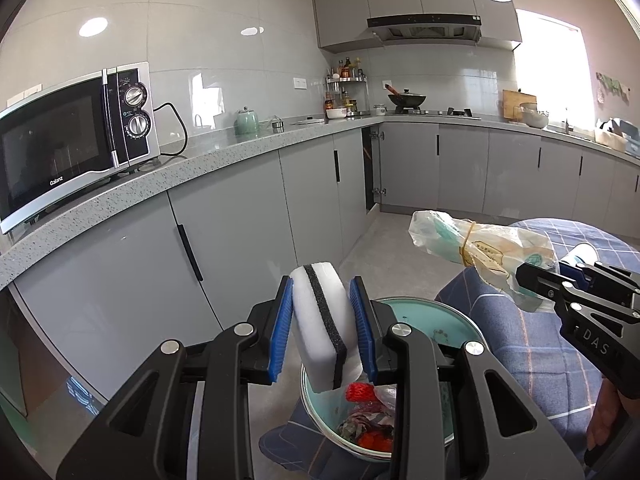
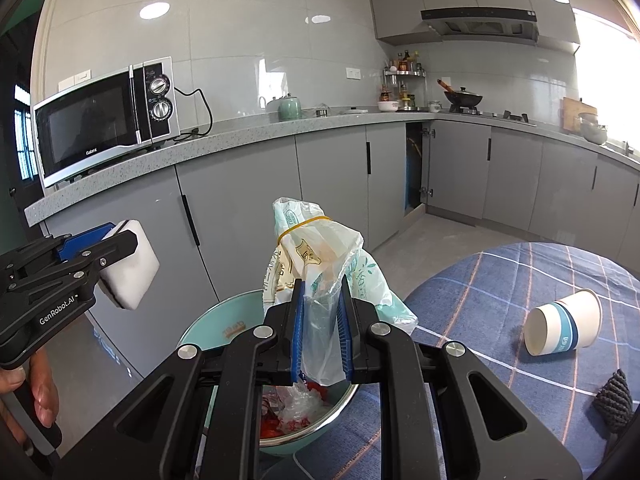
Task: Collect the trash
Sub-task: 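Open the right tool to drop the bag while the left tool releases the sponge into the bucket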
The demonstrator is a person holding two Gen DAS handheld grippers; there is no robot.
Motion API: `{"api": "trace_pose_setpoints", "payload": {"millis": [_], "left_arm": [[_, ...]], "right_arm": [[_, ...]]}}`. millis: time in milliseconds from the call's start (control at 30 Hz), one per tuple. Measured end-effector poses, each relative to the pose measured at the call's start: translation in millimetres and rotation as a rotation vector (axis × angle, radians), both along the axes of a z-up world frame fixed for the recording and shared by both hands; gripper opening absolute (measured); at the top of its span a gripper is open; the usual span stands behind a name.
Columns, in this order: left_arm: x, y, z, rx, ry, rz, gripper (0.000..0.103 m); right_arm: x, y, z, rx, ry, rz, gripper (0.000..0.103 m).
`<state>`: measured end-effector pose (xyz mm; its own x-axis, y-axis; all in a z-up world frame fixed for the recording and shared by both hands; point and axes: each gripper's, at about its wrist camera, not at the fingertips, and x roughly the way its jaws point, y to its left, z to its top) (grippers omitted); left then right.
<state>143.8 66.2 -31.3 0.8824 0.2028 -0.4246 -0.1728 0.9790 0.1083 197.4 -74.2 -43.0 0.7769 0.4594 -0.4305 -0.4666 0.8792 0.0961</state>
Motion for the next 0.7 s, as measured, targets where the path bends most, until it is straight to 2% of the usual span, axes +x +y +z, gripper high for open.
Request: {"api": "trace_pose_setpoints", "payload": {"millis": [567, 667, 700], "left_arm": [[4.0, -3.4, -7.4, -0.009, 0.017, -0.033, 0.032], [4.9, -1.9, -8.1, -0.013, 0.018, -0.033, 0.041], [5.0, -1.3, -7.7, -0.019, 0.016, -0.036, 0.051]], "right_arm": [[4.5, 6.8, -4.7, -0.010, 0.015, 0.009, 0.016], [5.6, 7.2, -7.3, -0.011, 0.021, 0.012, 0.018], [5.7, 7.3, -8.0, -0.009, 0.019, 0.013, 0.023]]}}
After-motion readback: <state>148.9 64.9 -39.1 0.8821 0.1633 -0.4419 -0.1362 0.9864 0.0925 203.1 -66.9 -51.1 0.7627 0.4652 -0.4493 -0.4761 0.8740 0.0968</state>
